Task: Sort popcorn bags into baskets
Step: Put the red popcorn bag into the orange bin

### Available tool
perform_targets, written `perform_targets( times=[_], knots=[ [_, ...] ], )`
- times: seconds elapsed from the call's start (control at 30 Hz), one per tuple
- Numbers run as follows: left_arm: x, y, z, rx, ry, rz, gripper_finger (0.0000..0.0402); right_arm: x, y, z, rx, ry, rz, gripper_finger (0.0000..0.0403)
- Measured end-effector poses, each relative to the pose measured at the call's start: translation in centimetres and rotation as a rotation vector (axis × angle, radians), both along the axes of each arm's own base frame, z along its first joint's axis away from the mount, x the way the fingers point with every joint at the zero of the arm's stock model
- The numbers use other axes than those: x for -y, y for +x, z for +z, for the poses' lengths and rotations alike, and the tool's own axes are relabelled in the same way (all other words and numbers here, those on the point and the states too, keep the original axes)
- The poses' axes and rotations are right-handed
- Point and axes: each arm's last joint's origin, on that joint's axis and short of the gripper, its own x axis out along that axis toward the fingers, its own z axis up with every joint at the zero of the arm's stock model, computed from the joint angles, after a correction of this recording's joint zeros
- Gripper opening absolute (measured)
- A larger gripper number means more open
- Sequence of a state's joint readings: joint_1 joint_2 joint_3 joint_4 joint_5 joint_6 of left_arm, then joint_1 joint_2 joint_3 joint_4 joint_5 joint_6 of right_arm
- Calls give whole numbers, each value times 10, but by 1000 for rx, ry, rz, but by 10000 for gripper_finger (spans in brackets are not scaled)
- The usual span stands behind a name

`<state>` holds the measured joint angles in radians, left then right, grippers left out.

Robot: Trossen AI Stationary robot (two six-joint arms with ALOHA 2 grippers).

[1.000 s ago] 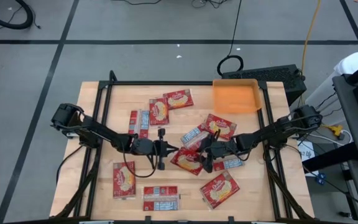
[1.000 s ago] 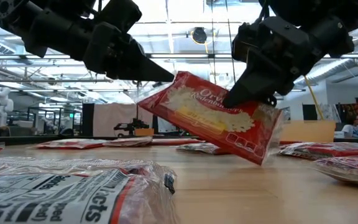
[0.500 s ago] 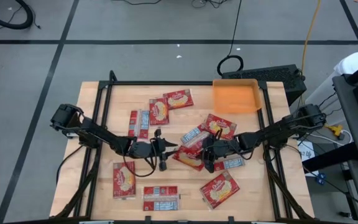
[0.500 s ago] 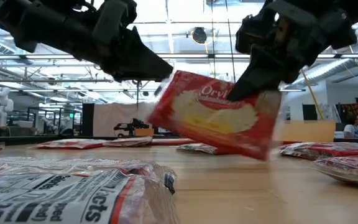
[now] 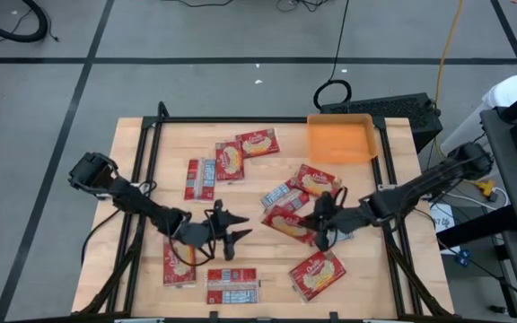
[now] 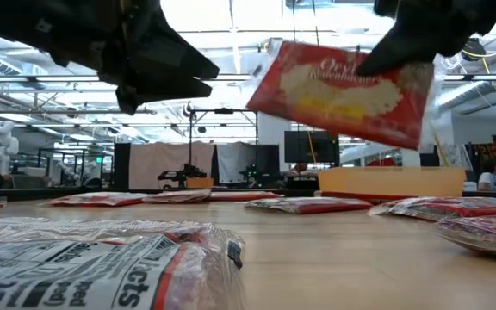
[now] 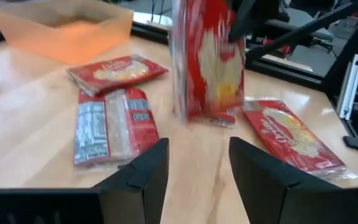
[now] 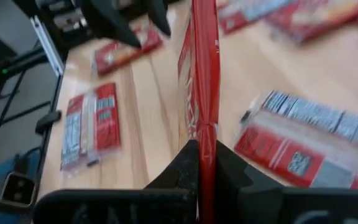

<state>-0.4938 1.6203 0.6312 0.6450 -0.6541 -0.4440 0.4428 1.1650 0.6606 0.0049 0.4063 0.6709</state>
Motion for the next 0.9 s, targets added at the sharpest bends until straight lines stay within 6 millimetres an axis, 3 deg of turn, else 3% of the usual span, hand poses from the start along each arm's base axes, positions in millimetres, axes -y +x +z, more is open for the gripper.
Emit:
perform_targets(
  times=[0.23, 0.47, 0.73, 0.9],
  knots=[
    [5, -2, 0, 0, 1, -19, 173, -6, 6, 17, 201, -132, -65, 10],
    [-6, 6, 9, 71, 38, -22, 184, -7, 17, 32, 381, -266, -111, 10],
    [-30, 21, 21, 209, 111, -18, 258, -11, 34, 26, 464, -346, -111, 11],
    [-44, 31, 20, 276, 107, -78, 275, -11, 45, 19, 507, -356, -132, 11]
  ],
)
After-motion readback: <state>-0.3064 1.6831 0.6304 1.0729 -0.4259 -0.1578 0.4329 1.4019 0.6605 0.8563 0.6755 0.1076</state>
